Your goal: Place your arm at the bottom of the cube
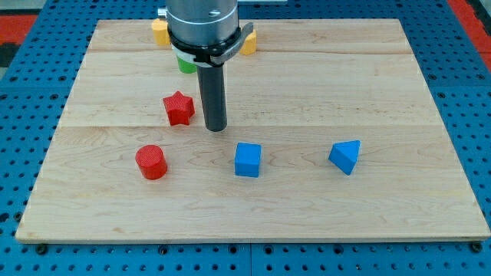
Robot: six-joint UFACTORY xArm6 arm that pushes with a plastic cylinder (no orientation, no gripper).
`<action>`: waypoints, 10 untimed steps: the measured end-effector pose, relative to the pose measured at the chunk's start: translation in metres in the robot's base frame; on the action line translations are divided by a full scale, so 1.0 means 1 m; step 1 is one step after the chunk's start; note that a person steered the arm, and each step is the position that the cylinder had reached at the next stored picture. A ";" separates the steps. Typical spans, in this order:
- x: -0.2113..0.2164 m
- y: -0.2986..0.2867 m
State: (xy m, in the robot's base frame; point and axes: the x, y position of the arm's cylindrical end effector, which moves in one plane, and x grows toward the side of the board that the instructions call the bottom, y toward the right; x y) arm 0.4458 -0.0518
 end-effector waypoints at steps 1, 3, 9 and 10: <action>-0.001 -0.040; -0.053 -0.063; 0.016 0.127; 0.062 0.108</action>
State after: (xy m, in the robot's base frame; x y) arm 0.5078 0.0563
